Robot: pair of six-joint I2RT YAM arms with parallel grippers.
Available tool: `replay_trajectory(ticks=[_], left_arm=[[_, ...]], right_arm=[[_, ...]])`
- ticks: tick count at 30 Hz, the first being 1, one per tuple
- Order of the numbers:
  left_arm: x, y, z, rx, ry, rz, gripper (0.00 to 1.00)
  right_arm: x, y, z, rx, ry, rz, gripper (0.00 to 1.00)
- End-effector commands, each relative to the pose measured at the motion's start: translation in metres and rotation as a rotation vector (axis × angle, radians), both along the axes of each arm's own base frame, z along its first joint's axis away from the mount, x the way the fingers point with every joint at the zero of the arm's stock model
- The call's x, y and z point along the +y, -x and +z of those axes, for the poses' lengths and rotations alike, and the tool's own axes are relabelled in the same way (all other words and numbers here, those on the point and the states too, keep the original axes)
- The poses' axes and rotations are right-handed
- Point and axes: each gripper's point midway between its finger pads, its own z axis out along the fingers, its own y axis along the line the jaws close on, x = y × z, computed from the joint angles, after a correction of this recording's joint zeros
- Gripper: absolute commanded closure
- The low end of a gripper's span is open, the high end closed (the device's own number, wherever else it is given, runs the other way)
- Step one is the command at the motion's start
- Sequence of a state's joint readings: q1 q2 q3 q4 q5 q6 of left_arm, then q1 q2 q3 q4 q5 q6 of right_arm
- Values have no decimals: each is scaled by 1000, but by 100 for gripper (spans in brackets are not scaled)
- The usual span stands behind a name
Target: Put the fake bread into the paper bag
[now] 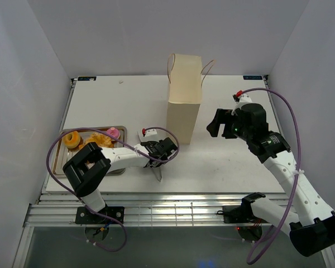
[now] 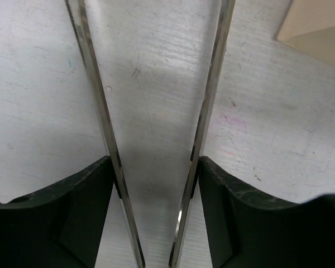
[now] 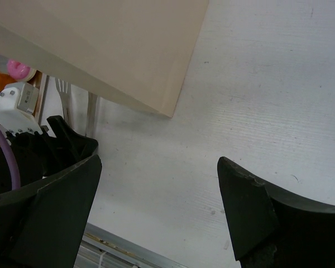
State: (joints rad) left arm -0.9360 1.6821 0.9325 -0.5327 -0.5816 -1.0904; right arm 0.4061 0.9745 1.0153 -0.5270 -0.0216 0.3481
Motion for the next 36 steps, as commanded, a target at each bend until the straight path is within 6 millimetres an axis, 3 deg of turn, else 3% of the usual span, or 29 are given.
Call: replay_trajectory(ticks=[1, 6, 10, 16, 17, 20, 24, 28, 30, 31, 32, 34, 35, 36], left_arm=[[13, 16, -19, 61, -62, 21, 33], [16, 18, -15, 42, -60, 25, 51], [15, 12, 9, -12, -33, 1, 60], [6, 0, 85, -135, 64, -56, 61], [3, -3, 108, -176, 96, -69, 61], [6, -5, 135, -200, 139, -89, 61], [22, -11, 178, -254, 228, -98, 61], [44, -13, 206, -291, 277, -89, 61], [58, -12, 216, -299, 272, -72, 61], [64, -11, 232, -330, 280, -74, 60], [74, -8, 235, -322, 259, -63, 59], [84, -5, 255, -355, 257, -56, 57], [90, -3, 259, -356, 248, -50, 56], [98, 1, 260, -342, 228, -39, 54]], right_arm=[[-2, -2, 11, -58, -4, -7, 10], [-3, 0, 12, -62, -6, -7, 10], [-8, -2, 13, -74, 4, -32, 10], [-10, -1, 17, -87, 3, -39, 10], [-10, -1, 18, -92, 2, -39, 10], [-10, 0, 22, -98, -2, -38, 10], [-7, -1, 27, -101, -9, -28, 10], [-3, -7, 32, -88, -7, -19, 10], [-1, -11, 47, -109, -17, -17, 10], [6, -11, 48, -93, -28, 13, 10], [8, -14, 62, -113, -38, 21, 10], [14, -21, 66, -99, -36, 35, 10], [14, -22, 67, -88, -25, 41, 10], [16, -24, 81, -109, -33, 47, 10]])
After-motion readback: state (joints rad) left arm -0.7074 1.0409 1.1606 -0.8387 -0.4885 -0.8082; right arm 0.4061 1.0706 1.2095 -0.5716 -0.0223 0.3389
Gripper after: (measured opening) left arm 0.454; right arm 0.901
